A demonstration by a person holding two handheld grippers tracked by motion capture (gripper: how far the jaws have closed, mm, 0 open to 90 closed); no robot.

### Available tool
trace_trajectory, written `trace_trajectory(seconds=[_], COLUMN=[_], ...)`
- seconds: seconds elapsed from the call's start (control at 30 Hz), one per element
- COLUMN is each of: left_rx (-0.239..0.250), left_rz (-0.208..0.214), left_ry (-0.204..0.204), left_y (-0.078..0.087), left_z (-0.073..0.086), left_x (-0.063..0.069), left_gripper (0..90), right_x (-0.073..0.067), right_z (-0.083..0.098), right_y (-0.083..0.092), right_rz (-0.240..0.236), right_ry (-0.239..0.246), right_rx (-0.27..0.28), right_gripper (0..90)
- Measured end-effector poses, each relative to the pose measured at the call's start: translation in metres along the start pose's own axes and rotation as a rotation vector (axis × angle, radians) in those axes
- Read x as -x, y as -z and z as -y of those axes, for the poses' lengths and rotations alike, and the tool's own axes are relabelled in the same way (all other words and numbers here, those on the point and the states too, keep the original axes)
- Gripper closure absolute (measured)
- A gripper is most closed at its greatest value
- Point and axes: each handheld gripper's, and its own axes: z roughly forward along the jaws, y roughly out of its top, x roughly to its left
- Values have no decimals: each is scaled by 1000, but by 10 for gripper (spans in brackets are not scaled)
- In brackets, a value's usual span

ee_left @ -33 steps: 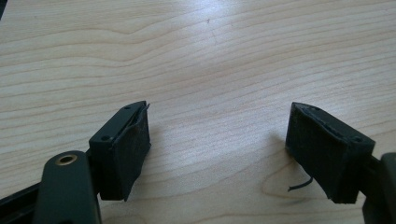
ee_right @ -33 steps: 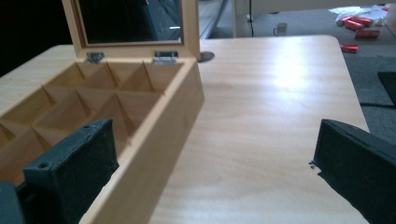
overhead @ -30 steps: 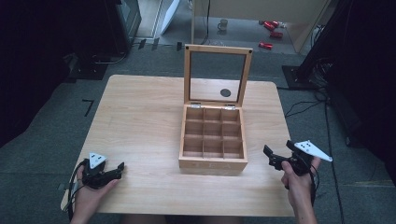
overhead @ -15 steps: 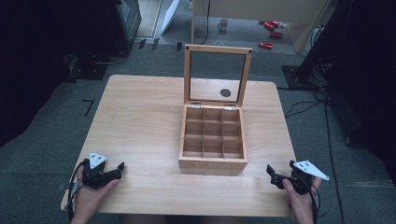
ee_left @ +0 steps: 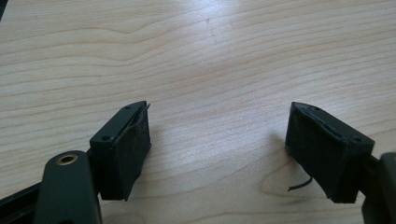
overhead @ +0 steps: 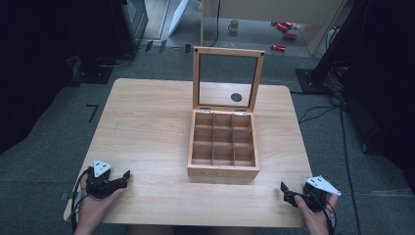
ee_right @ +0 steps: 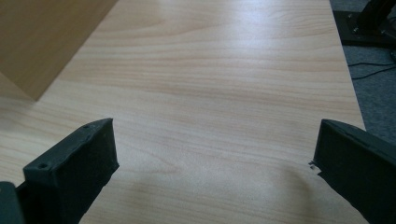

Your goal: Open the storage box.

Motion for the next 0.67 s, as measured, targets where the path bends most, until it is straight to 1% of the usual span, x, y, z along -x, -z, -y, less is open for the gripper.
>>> trace_trajectory(seconds=[0.07, 0.13, 0.17, 0.2, 0.23, 0.27, 0.33, 0.6, 0.67], left_rx=[0, 0, 0, 1, 0, 1, 1, 0, 0], left_rz=[0, 0, 0, 0, 0, 0, 1, 2, 3], left_ry=[0, 0, 0, 0, 0, 0, 0, 1, 2], left_y=[0, 0, 0, 0, 0, 0, 0, 0, 0], left_z=[0, 0, 0, 0, 0, 0, 0, 0, 0], left_x=[0, 0, 0, 0, 0, 0, 0, 0, 0], left_gripper=[225, 225, 225, 226, 226, 226, 226, 226, 226], right_x=[-3, -8, -11, -12, -12, -9, -8, -8, -8], right_z=[-1, -1, -1, -2, -2, -2, -2, -2, -2], right_y=[-2, -6, -8, -8, -9, -9, -9, -10, -10], right_rz=[15, 43, 49, 45, 34, 16, 10, 8, 0], right_ry=[37, 75, 95, 99, 90, 57, 49, 48, 51], right_rx=[-24, -74, -89, -88, -95, -110, -114, -115, -115], right_gripper=[0, 0, 0, 0, 0, 0, 0, 0, 0])
